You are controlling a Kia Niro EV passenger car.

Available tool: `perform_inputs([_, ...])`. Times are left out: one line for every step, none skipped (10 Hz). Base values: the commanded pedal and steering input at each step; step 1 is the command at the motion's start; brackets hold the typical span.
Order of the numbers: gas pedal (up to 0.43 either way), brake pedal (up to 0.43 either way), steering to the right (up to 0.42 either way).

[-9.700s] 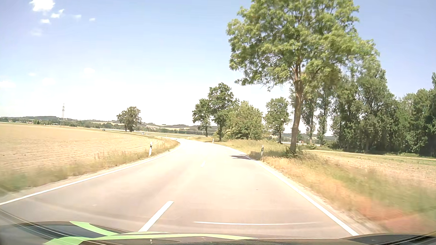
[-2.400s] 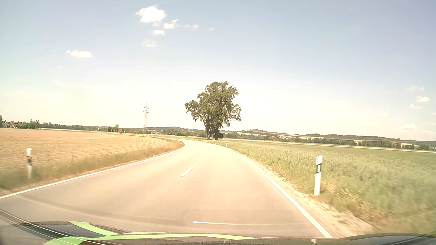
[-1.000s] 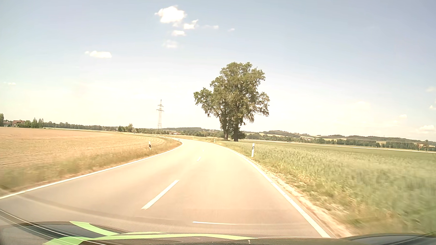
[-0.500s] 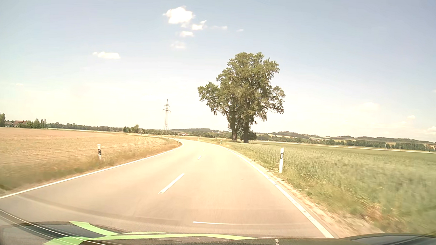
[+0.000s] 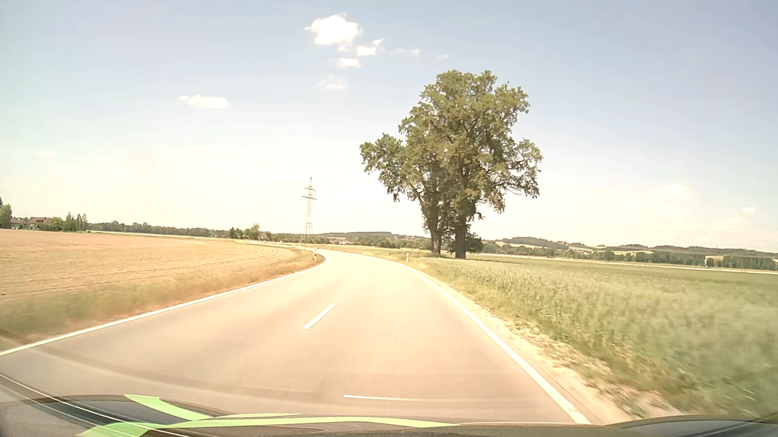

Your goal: Follow the waypoints while adhering to traffic rules and regulations

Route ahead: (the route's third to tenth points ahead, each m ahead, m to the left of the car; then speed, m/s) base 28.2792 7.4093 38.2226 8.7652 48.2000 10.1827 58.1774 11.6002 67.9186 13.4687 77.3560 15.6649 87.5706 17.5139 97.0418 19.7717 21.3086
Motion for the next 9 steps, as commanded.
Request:
perform_inputs([0.189, 0.0, -0.019])
perform_inputs([0.157, 0.0, -0.019])
perform_inputs([0.157, 0.0, -0.019])
perform_inputs([0.177, 0.0, -0.019])
perform_inputs([0.209, 0.0, -0.019])
perform_inputs([0.24, 0.0, -0.019])
perform_inputs([0.248, 0.0, -0.019])
perform_inputs([0.26, 0.0, -0.018])
perform_inputs([0.26, 0.0, -0.018])
